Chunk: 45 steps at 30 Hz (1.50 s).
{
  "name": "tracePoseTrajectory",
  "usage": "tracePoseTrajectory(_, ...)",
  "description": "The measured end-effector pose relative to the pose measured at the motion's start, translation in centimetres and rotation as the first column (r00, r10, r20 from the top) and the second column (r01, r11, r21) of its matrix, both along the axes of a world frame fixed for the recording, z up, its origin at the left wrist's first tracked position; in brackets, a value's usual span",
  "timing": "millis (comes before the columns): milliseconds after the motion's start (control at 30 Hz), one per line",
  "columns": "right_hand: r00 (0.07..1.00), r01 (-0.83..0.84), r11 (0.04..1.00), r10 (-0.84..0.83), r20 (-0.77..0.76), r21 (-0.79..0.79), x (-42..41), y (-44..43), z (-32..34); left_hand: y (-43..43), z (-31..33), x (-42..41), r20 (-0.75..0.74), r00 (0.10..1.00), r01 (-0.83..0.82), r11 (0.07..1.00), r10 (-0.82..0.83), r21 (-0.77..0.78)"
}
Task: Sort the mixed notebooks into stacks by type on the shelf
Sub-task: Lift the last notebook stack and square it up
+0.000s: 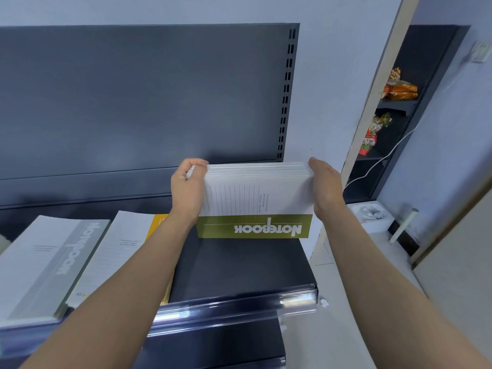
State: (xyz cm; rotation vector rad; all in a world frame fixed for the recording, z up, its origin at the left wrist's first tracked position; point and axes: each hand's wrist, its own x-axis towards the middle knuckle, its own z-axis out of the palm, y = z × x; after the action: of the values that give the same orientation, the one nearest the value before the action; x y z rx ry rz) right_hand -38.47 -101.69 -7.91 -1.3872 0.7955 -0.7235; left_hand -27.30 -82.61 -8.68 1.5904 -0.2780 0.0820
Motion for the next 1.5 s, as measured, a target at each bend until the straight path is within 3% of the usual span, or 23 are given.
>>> tracePoseTrajectory(200, 1.000, -0.010, 1.000, 0.010, 0.019, 0.000, -0.1, 0.0, -0.1, 0.3, -0.5, 0.2, 0.076, 0.997, -0.014, 0.997, 0.008, 0.073)
tracePoseTrajectory(300, 1.000, -0.006, 1.000, 0.006, 0.023, 0.000, -0.1, 0.0, -0.2, 0.7, -0.4, 0.5, 0.224, 0.973, -0.117, 0.952, 0.053, 0.283)
tracePoseTrajectory(367, 0.999, 0.009, 1.000, -0.010, 0.036, 0.010, 0.0, 0.0, -0.3, 1.0, 0.4, 0.8, 0.507, 0.862, -0.305, 0.804, 0.005, 0.510)
tracePoseTrajectory(400, 0.999, 0.012, 1.000, -0.013, 0.044, 0.012, 0.0, 0.0, -0.3, 0.8, 1.1, 0.6, 0.585, 0.801, -0.352, 0.693, -0.125, 0.629)
tracePoseTrajectory(467, 0.999, 0.009, 1.000, -0.009, 0.050, 0.000, 0.0, 0.1, -0.1, -0.3, 2.7, -0.3, 0.483, 0.763, -0.277, 0.457, -0.430, 0.845)
tracePoseTrajectory(533, 0.999, 0.014, 1.000, -0.013, 0.043, -0.009, -0.1, 0.2, -0.1, -2.4, 3.7, -1.6, 0.296, 0.751, -0.174, 0.255, -0.591, 0.951)
tracePoseTrajectory(567, 0.999, 0.015, 1.000, -0.015, 0.042, -0.009, -0.2, 0.1, -0.2, -3.6, 4.1, -2.1, 0.260, 0.729, -0.183, 0.185, -0.633, 0.965)
tracePoseTrajectory(633, 0.999, 0.005, 1.000, -0.004, 0.039, -0.016, -0.4, 0.1, -0.2, -5.4, 4.2, -2.7, 0.254, 0.681, -0.222, 0.138, -0.687, 0.965)
tracePoseTrajectory(833, 0.976, -0.209, 0.975, 0.203, -0.080, -0.073, -1.7, -0.5, -1.7, -5.8, 4.5, -2.3, 0.210, 0.716, -0.078, 0.223, -0.666, 0.972)
tracePoseTrajectory(933, 0.954, -0.300, 0.951, 0.297, -0.046, -0.076, -2.9, -1.4, -3.0, -5.6, 4.5, -1.9, 0.212, 0.734, -0.047, 0.263, -0.646, 0.964)
tracePoseTrajectory(1000, 0.933, -0.358, 0.932, 0.355, -0.058, -0.048, -3.4, -1.9, -3.4, -5.0, 4.9, -1.3, 0.200, 0.766, 0.010, 0.322, -0.611, 0.947)
tracePoseTrajectory(1100, 0.909, -0.411, 0.912, 0.410, -0.080, 0.010, -3.4, -2.2, -4.0, -3.5, 5.7, -0.2, 0.166, 0.819, 0.149, 0.483, -0.550, 0.863)
tracePoseTrajectory(1200, 0.926, -0.371, 0.925, 0.362, 0.108, 0.079, -2.6, -1.7, -3.3, -1.9, 6.3, 0.2, 0.099, 0.868, 0.306, 0.682, -0.486, 0.664)
tracePoseTrajectory(1300, 0.880, -0.406, 0.897, 0.331, 0.342, 0.175, -1.5, -1.1, -1.9, -0.5, 5.5, 0.1, -0.002, 0.904, 0.392, 0.826, -0.428, 0.406)
tracePoseTrajectory(1400, 0.833, -0.487, 0.863, 0.414, 0.367, 0.132, -0.2, 0.2, 0.3, 0.3, 3.1, 0.1, -0.135, 0.896, 0.436, 0.894, -0.422, 0.100)
tracePoseTrajectory(1500, 0.848, -0.486, 0.873, 0.461, 0.259, 0.037, 0.8, 1.4, 1.6, 0.7, 0.0, 0.0, -0.208, 0.886, 0.406, 0.910, -0.414, -0.085)
